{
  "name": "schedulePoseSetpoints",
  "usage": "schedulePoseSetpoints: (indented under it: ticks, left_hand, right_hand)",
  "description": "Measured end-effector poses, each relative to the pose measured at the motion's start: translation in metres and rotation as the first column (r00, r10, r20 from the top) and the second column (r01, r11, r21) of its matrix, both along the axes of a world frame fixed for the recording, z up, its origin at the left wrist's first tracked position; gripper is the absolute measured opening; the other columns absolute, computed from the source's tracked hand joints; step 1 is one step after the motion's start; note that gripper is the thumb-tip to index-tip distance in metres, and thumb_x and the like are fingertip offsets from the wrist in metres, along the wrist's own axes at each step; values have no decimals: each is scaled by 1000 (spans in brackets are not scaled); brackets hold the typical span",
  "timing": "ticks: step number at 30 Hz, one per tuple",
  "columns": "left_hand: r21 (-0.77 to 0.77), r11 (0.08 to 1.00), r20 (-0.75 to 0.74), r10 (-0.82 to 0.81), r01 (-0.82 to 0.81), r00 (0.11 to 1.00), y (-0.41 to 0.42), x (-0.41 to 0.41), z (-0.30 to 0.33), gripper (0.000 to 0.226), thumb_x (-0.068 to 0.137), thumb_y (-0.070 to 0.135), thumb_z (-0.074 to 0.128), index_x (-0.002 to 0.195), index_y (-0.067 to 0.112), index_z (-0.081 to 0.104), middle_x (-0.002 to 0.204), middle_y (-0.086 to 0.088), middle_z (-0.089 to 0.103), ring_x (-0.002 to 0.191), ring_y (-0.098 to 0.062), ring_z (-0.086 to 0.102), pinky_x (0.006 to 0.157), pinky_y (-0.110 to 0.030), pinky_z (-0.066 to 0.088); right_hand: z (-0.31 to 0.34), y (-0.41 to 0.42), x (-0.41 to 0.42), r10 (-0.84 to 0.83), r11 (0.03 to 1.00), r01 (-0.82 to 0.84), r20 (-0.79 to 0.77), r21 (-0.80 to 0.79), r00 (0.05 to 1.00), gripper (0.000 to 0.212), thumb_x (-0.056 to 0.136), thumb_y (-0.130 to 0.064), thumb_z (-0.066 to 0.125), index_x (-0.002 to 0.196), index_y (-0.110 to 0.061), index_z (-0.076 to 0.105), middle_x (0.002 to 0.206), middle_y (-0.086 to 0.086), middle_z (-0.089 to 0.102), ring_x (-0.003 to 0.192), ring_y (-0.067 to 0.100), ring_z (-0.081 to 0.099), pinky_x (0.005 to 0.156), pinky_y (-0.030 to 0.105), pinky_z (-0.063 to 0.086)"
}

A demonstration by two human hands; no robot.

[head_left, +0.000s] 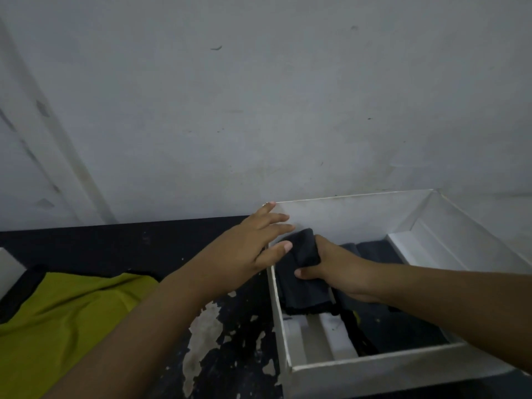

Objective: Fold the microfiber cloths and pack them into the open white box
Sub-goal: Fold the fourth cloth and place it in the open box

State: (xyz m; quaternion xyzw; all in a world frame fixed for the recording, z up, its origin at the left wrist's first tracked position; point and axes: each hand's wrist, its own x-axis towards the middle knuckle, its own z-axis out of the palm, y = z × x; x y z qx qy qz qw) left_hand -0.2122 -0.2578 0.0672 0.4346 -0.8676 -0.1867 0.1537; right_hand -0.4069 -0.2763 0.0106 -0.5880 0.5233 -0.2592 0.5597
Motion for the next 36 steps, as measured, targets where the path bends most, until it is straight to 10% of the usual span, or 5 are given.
schedulePoseSetpoints:
  ticks: [8,16,20,28,36]
  left_hand:
    - [19,1000,-8,8,-8,1000,1,0,-1,44,97,44,28,139,32,35,152,14,26,139,9,-6,110,-20,16]
    - [8,1000,1,9,-9,1000,3,0,0,45,97,41,31,140,26,36,153,13,24,135,13,-7,110,-17,12]
    - [-4,1000,-5,8,-8,1000,2,0,-2,48,96,44,31,139,25,37,153,13,23,135,13,-6,109,-15,10]
    - [-17,1000,7,7,-7,1000,-1,1,-4,46,95,41,32,139,26,37,153,15,21,136,13,-7,109,-15,10]
    - [-37,999,-12,-5,4,1000,-4,3,-8,49,95,47,31,138,26,40,153,13,25,139,9,-4,112,-18,12]
  right_hand:
    - [10,0,-2,-12,946,-124,-418,-298,908,62,71,-25,79,117,-15,39,113,-3,50,104,12,49,75,20,41]
    - [21,8,1,-199,646,-369,-614,-668,764,61,66,-36,79,117,-18,50,123,0,40,112,16,38,98,29,39]
    - [18,9,6,45,641,-592,-746,-489,665,55,86,-31,62,136,-18,45,140,1,45,127,17,40,108,26,31]
    - [12,5,4,417,616,-780,-795,-110,441,72,99,-31,39,148,-19,-12,156,-3,-20,140,6,-18,112,25,-6]
    - [21,6,3,384,661,-736,-778,-145,498,75,95,-31,47,149,-26,-4,159,-5,-6,144,11,6,112,21,8]
